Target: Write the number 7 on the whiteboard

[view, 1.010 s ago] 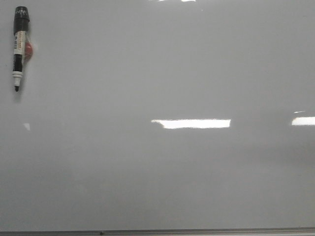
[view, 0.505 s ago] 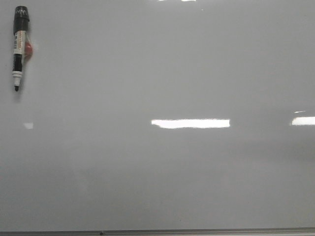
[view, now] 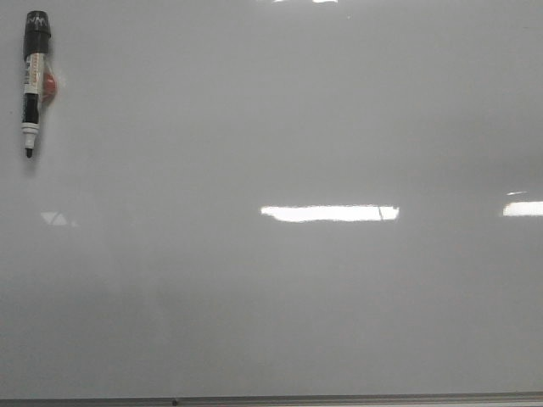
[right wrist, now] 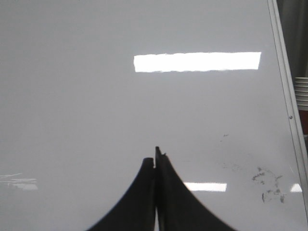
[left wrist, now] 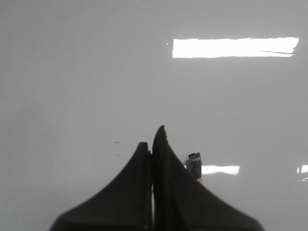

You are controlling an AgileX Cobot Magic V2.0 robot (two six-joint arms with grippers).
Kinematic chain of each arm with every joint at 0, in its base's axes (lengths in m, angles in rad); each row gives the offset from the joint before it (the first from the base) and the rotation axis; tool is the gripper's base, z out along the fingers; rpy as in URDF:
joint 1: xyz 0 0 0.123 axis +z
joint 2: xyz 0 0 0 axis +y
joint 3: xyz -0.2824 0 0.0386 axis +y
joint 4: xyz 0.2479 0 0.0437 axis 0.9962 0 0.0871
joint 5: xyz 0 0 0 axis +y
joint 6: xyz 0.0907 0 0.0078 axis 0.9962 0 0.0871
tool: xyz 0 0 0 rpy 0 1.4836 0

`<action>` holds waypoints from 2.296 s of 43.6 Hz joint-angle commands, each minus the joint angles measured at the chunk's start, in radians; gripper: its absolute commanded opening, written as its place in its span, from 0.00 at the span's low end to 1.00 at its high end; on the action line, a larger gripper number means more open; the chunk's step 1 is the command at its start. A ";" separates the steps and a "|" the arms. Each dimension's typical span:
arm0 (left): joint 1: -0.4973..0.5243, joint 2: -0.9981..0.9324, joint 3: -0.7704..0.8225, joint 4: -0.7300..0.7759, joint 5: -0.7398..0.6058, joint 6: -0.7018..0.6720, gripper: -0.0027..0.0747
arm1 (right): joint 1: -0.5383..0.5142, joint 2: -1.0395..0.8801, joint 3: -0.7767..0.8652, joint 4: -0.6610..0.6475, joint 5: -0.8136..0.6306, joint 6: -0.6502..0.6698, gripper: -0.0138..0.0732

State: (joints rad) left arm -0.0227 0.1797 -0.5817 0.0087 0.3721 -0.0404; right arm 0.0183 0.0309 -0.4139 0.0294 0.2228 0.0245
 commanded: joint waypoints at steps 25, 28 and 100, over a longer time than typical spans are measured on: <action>0.000 0.351 -0.145 -0.009 0.077 -0.003 0.01 | -0.007 0.525 -0.240 -0.012 0.126 -0.013 0.08; 0.000 0.364 -0.145 -0.009 0.067 -0.003 0.01 | -0.007 0.559 -0.240 -0.012 0.127 -0.013 0.08; -0.203 1.128 -0.184 -0.034 -0.372 -0.001 0.76 | -0.007 0.671 -0.240 -0.017 0.184 -0.064 0.82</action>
State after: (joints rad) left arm -0.2207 1.3020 -0.7216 -0.0151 0.0893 -0.0383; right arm 0.0183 0.6990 -0.6174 0.0213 0.4846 -0.0323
